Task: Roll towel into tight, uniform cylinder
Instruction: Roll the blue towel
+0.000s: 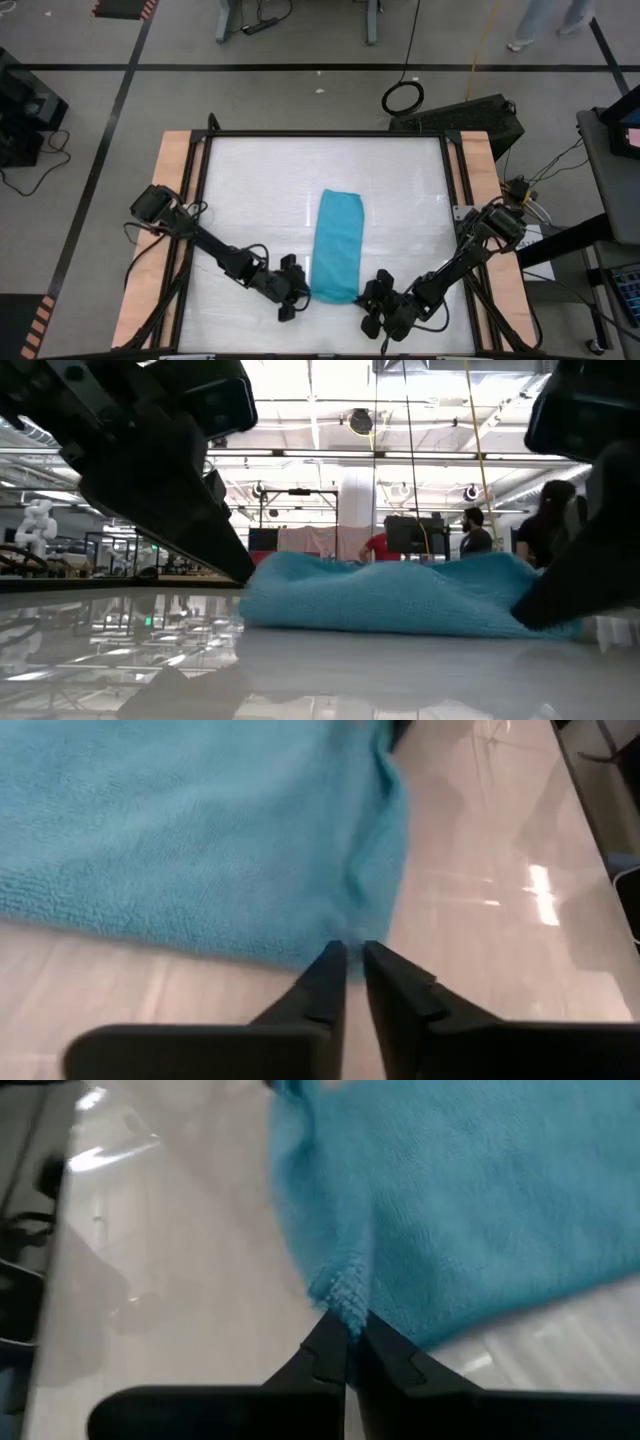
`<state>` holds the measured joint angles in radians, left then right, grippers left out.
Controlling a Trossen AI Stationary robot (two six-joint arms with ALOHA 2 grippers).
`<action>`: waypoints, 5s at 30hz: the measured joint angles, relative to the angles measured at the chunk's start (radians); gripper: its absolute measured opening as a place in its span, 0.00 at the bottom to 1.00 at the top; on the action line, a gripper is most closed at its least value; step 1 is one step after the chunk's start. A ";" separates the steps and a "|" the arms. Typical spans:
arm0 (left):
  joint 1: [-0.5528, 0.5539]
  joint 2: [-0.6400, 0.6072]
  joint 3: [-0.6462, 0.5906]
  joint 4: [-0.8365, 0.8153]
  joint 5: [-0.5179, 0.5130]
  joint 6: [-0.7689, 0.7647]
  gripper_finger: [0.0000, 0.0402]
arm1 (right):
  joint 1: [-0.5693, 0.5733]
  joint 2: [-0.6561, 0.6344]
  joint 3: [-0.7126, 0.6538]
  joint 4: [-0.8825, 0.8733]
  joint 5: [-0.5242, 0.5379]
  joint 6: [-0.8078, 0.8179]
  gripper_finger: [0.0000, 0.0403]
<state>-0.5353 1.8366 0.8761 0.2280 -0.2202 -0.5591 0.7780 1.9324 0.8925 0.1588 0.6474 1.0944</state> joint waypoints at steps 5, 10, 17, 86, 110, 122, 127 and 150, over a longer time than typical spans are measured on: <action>-0.012 0.000 0.000 0.027 -0.023 0.072 0.32 | 0.000 0.000 0.000 -0.009 0.001 0.047 0.00; -0.031 0.000 0.000 0.035 -0.052 0.158 0.45 | 0.000 0.000 0.000 -0.010 0.001 0.071 0.00; -0.102 0.000 0.000 0.035 -0.181 0.333 0.48 | -0.002 0.000 0.000 -0.014 0.001 0.092 0.00; -0.098 0.149 0.101 -0.087 -0.218 1.247 0.48 | -0.025 0.001 0.000 -0.006 0.011 0.114 0.00; 0.034 0.148 0.099 -0.138 -0.050 1.177 0.02 | -0.024 0.001 0.000 0.017 0.026 0.109 0.00; 0.116 0.098 0.093 -0.099 0.209 0.953 0.01 | 0.034 -0.117 0.000 -0.002 0.035 -0.221 0.34; 0.174 0.085 0.092 -0.060 0.435 0.848 0.01 | 0.072 -0.157 0.000 -0.017 0.066 -0.442 0.49; 0.308 0.080 0.095 0.078 0.774 0.589 0.00 | 0.048 -0.016 0.001 -0.043 0.146 -1.000 0.42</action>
<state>-0.2276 1.9169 0.9707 0.3056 0.5533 0.0299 0.8261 1.9166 0.8932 0.1154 0.7936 0.0946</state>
